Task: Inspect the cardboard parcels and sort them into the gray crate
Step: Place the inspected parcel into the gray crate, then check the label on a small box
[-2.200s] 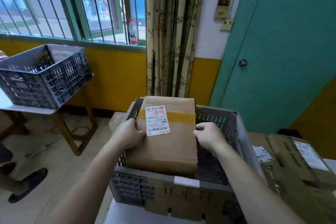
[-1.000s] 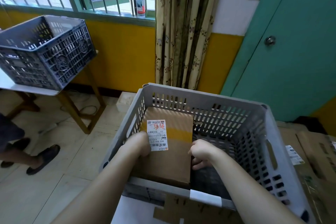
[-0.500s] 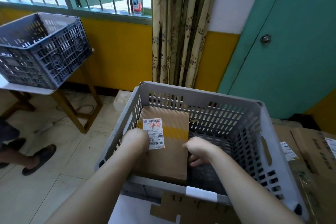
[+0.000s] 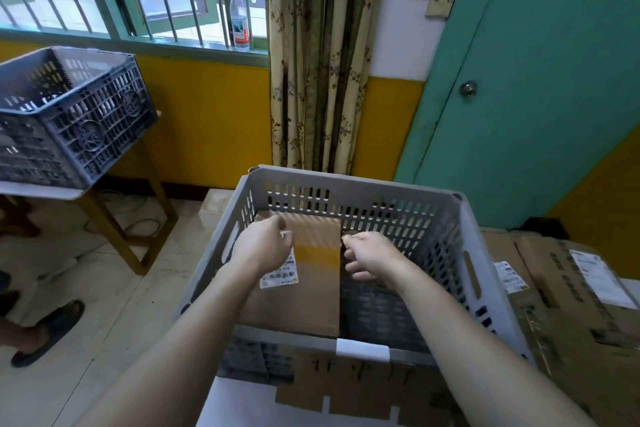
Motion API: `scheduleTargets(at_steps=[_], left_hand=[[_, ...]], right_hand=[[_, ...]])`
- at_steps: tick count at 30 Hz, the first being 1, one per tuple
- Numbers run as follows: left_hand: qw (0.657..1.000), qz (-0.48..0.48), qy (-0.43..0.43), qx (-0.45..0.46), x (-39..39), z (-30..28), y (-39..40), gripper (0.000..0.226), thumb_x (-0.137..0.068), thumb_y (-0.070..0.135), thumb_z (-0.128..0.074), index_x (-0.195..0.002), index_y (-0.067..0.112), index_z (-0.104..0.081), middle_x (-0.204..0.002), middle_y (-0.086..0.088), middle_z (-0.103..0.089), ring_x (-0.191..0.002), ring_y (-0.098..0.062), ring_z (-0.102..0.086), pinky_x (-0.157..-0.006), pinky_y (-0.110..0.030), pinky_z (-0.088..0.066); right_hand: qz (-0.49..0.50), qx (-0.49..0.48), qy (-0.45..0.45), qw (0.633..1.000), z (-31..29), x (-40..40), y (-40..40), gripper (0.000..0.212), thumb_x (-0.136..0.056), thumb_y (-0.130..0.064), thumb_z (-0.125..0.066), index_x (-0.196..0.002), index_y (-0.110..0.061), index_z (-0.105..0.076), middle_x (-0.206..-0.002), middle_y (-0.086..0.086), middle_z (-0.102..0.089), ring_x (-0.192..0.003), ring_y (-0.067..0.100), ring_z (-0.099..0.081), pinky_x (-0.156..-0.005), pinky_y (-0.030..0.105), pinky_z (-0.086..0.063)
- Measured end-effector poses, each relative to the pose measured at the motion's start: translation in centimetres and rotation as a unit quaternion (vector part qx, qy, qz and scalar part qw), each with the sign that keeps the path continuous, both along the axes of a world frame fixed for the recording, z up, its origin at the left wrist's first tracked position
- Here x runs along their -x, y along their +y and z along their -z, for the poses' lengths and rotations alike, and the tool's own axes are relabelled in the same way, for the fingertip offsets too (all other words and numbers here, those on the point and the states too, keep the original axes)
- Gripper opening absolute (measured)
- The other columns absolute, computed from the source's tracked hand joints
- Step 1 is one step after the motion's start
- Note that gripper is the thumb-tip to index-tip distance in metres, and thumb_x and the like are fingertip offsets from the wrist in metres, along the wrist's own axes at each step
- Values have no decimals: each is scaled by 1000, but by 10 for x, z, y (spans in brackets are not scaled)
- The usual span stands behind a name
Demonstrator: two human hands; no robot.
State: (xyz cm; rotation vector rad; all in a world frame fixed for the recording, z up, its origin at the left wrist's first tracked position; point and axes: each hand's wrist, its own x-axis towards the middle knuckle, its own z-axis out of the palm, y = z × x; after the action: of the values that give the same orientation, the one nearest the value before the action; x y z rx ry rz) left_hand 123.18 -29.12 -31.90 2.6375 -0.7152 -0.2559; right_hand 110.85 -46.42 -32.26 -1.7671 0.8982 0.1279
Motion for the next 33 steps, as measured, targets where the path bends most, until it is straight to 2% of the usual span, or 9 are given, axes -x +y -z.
scheduleTargets(at_steps=[4, 9, 13, 20, 22, 24, 26, 29, 33], left_hand=[[980, -16, 67, 185, 26, -25, -18, 27, -102, 35, -58, -119, 17, -69, -113, 0, -73, -103, -19, -66, -83, -31, -51], [945, 13, 91, 315, 69, -48, -43, 19, -101, 35, -59, -107, 22, -71, -101, 9, -72, -98, -11, -65, -85, -32, -52], [914, 45, 102, 390, 114, -66, -70, 10, -101, 34, -62, -102, 28, -69, -94, 12, -72, -89, 2, -65, -76, -21, -50], [898, 74, 107, 421, 202, -78, -120, 9, -100, 35, -64, -100, 28, -70, -92, 13, -72, -84, 8, -64, -65, -5, -45], [897, 79, 114, 419, 235, -76, -137, 11, -100, 37, -63, -103, 28, -70, -94, 13, -72, -84, 6, -65, -66, -8, -46], [897, 75, 130, 416, 264, -73, -150, 15, -101, 39, -62, -107, 27, -70, -97, 13, -72, -87, 0, -67, -73, -19, -52], [897, 68, 142, 413, 301, -69, -169, 15, -101, 38, -62, -108, 27, -69, -99, 12, -72, -92, -4, -67, -77, -25, -53], [901, 71, 149, 400, 343, -64, -191, 10, -101, 36, -63, -103, 28, -69, -96, 11, -73, -91, -4, -68, -78, -24, -53], [907, 82, 169, 378, 393, -53, -218, 12, -100, 36, -64, -103, 26, -70, -97, 11, -74, -92, -5, -69, -78, -25, -53]], right_hand=[[45, 31, -113, 992, -26, 25, -4, 28, -105, -39, -49, -96, -19, -68, -98, 3, -71, -83, 22, -70, -70, 34, -59], [54, 121, -169, 977, -51, 74, -13, 32, -102, -43, -52, -86, -22, -71, -88, -2, -77, -85, 19, -74, -84, 50, -62], [61, 154, -190, 968, -68, 120, -28, 31, -99, -50, -51, -89, -29, -72, -91, -10, -77, -89, 12, -74, -88, 52, -59], [87, 204, -232, 947, -88, 217, -68, 22, -101, -48, -52, -89, -41, -69, -90, -19, -75, -86, 3, -72, -85, 46, -61], [93, 209, -234, 945, -91, 255, -87, 23, -100, -49, -51, -90, -41, -69, -90, -17, -76, -85, 7, -72, -82, 48, -62], [104, 196, -246, 943, -90, 286, -107, 22, -102, -44, -53, -90, -37, -70, -91, -11, -76, -86, 14, -73, -83, 52, -61], [113, 185, -247, 944, -88, 326, -132, 20, -104, -39, -54, -93, -35, -70, -91, -10, -77, -90, 11, -73, -88, 50, -60], [130, 176, -240, 946, -81, 370, -158, 19, -104, -35, -55, -94, -33, -71, -90, -12, -77, -88, 5, -72, -91, 47, -59], [154, 172, -222, 947, -73, 420, -184, 21, -104, -34, -55, -91, -31, -72, -90, -6, -77, -89, 9, -72, -91, 47, -59]])
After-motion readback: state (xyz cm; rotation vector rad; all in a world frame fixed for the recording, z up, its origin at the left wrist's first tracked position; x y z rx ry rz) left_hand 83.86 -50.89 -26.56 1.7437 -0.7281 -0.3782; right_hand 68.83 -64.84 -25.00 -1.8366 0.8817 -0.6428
